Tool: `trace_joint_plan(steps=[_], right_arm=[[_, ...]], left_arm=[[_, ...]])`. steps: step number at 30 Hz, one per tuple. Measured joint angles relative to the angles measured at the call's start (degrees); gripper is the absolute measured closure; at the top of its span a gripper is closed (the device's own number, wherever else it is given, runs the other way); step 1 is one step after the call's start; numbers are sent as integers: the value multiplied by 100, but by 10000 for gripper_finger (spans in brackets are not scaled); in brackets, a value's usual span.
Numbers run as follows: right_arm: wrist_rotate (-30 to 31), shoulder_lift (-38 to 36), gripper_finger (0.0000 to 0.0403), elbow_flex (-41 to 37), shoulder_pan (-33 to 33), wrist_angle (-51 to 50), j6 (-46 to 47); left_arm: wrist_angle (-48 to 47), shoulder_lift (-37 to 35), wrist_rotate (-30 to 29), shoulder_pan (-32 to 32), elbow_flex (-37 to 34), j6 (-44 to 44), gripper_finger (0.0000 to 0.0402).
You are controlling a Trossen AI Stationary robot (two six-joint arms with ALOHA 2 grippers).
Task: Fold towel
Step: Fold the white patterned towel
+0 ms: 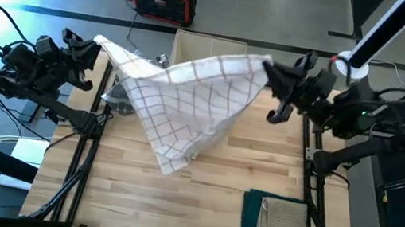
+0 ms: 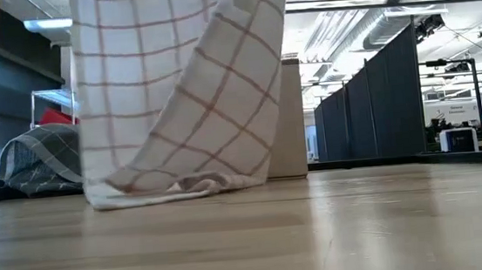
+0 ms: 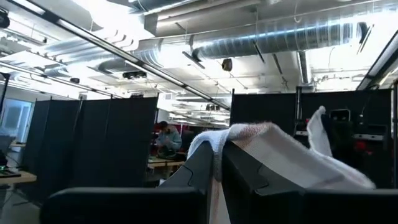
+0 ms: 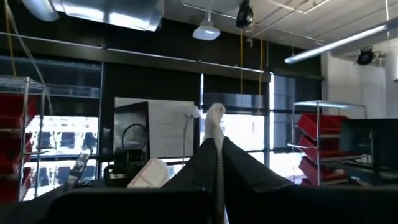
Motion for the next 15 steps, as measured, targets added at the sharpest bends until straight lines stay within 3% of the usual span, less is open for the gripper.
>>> trace_joint_plan(steps=[4, 10, 15], right_arm=[[-145, 0, 403, 341, -67, -292, 180], [-919, 4, 403, 694, -60, -305, 381], [-1934, 32, 403, 715, 51, -303, 1113]], left_arm=[[23, 0, 307, 0, 259, -66, 389], [22, 33, 1105, 0, 736, -188, 389], [18, 137, 2297, 0, 919, -755, 389]])
